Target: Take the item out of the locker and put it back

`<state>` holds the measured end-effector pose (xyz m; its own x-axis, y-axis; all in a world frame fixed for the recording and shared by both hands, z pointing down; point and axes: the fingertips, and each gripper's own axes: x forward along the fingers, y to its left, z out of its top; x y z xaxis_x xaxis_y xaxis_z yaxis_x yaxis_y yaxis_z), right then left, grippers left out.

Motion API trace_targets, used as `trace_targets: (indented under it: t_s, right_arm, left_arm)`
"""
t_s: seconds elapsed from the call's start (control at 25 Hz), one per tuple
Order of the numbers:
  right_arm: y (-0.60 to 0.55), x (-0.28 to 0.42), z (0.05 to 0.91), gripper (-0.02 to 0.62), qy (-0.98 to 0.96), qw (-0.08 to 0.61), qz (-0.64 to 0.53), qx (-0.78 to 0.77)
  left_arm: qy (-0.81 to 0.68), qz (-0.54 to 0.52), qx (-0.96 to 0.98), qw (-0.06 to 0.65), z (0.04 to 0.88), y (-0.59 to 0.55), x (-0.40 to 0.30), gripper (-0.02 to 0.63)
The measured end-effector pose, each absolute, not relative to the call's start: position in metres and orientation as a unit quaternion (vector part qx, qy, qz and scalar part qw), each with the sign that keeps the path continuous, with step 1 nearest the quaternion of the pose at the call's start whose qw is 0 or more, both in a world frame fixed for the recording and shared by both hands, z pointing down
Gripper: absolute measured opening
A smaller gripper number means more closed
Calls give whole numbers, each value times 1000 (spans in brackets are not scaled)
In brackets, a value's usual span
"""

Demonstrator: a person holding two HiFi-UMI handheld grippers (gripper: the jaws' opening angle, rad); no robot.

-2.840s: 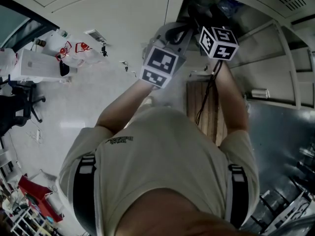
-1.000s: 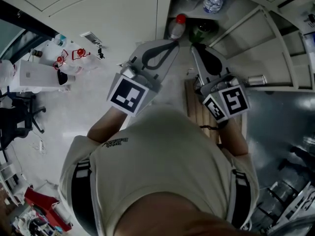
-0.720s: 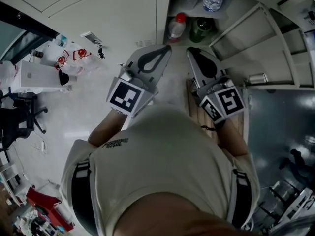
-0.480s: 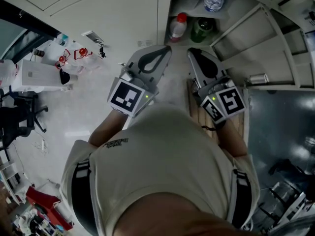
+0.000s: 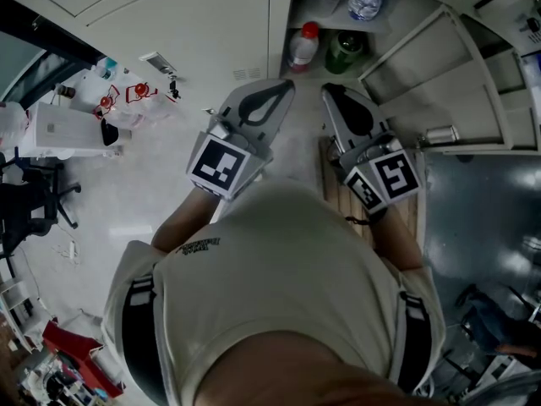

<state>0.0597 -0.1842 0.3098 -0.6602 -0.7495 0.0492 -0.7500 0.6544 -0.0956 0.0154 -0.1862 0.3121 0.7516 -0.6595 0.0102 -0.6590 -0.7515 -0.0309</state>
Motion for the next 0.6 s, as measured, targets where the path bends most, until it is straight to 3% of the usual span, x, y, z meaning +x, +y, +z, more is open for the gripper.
trace_targets:
  t_s: [0.6]
  right_arm:
    - [-179,64,312,2,-910,6,57,410]
  left_arm:
    - [351,-20,-936,11,316,-184,21,12]
